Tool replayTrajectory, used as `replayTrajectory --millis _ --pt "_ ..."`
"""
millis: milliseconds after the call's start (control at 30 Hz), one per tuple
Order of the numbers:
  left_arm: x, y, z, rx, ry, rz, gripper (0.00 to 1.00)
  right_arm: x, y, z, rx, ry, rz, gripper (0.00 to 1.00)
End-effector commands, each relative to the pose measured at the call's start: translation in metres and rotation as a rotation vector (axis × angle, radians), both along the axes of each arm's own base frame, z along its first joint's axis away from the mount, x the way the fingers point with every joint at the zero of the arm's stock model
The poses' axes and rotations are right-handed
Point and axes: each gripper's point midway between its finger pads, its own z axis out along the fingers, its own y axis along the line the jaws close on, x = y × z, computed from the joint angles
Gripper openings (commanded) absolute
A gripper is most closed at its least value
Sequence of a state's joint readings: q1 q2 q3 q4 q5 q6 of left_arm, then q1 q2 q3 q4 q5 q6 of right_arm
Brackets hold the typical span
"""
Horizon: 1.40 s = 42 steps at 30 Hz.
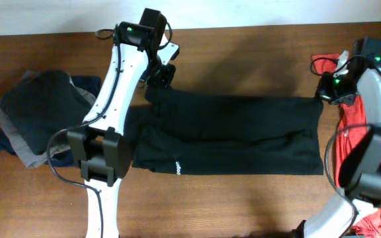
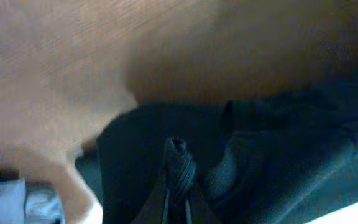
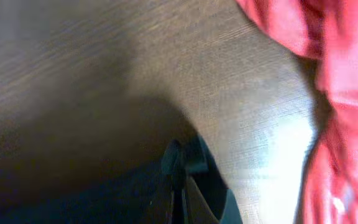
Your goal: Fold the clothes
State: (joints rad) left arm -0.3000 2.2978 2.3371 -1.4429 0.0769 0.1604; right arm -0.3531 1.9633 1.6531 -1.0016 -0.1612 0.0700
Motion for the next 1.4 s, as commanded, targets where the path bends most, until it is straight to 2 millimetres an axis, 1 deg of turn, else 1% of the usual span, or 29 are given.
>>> replayTrajectory --millis 0,133,233,333,433,567,600,733,767,800,833,867,900,933,967,1000,1067,1100,1133,1167,1233,1267,1300,1367 --pt "-0.011 0.011 0.009 0.048 0.017 0.009 0.0 -0.02 -0.003 0.042 -0.057 -0.015 -0.002 0.04" --pt "-0.028 0.02 0.007 0.088 0.085 0.01 0.0 -0.047 0.008 0.04 -0.023 0.083 0.011 0.04" --pt "-0.041 0.024 0.006 0.104 0.139 0.008 0.0 -0.061 0.014 0.037 -0.01 0.14 0.053 0.04" --pt "-0.056 0.028 0.003 0.124 0.205 0.006 0.0 -0.073 0.019 0.036 0.004 0.188 0.083 0.05" --pt "-0.063 0.024 -0.004 0.101 0.246 0.004 0.0 -0.081 0.021 0.036 0.016 0.217 0.084 0.08" --pt "-0.079 0.025 -0.021 0.112 0.328 -0.001 0.01 -0.094 0.019 0.035 0.0 0.276 0.082 0.08" --pt "-0.089 0.027 -0.031 0.124 0.376 -0.003 0.01 -0.098 0.018 0.035 -0.007 0.293 0.08 0.08" --pt "-0.109 0.033 -0.048 0.153 0.468 -0.004 0.01 -0.103 0.021 0.035 0.004 0.316 0.082 0.09" --pt "-0.112 0.034 -0.051 0.157 0.484 -0.004 0.03 -0.105 0.021 0.035 0.007 0.323 0.082 0.17" --pt "-0.115 0.035 -0.054 0.161 0.497 -0.004 0.09 -0.107 0.022 0.035 0.009 0.33 0.082 0.33" --pt "-0.117 0.035 -0.055 0.164 0.505 -0.004 0.13 -0.108 0.022 0.035 0.009 0.334 0.082 0.38" --pt "-0.118 0.035 -0.055 0.165 0.507 -0.004 0.14 -0.108 0.022 0.035 0.008 0.336 0.082 0.38" --pt "-0.118 0.035 -0.055 0.164 0.506 -0.004 0.18 -0.109 0.021 0.035 0.002 0.34 0.081 0.38" --pt "-0.118 0.035 -0.054 0.164 0.504 -0.004 0.25 -0.11 0.02 0.035 -0.005 0.346 0.08 0.38" --pt "-0.117 0.036 -0.053 0.163 0.5 -0.004 0.45 -0.112 0.019 0.035 -0.008 0.356 0.08 0.38" --pt "-0.117 0.036 -0.051 0.162 0.494 -0.003 0.51 -0.115 0.019 0.035 -0.007 0.366 0.079 0.38" --pt "-0.116 0.037 -0.046 0.164 0.479 -0.003 0.54 -0.118 0.019 0.036 -0.007 0.379 0.08 0.41" --pt "-0.116 0.037 -0.044 0.161 0.472 -0.002 0.62 -0.119 0.019 0.036 -0.008 0.383 0.078 0.43" --pt "-0.116 0.037 -0.041 0.159 0.464 -0.002 0.67 -0.119 0.02 0.036 -0.006 0.382 0.077 0.44" --pt "-0.116 0.037 -0.038 0.157 0.457 -0.002 0.67 -0.118 0.02 0.036 -0.006 0.379 0.077 0.46" --pt "-0.115 0.038 -0.033 0.156 0.439 -0.002 0.69 -0.114 0.018 0.035 -0.01 0.363 0.065 0.55" --pt "-0.114 0.041 -0.03 0.164 0.425 0.0 0.68 -0.108 0.017 0.035 -0.01 0.338 0.048 0.61" --pt "-0.114 0.043 -0.027 0.169 0.416 0.002 0.68 -0.103 0.019 0.034 0.004 0.318 0.048 0.64" --pt "-0.111 0.046 -0.022 0.167 0.399 0.011 0.63 -0.096 0.022 0.033 0.046 0.282 0.046 0.65"
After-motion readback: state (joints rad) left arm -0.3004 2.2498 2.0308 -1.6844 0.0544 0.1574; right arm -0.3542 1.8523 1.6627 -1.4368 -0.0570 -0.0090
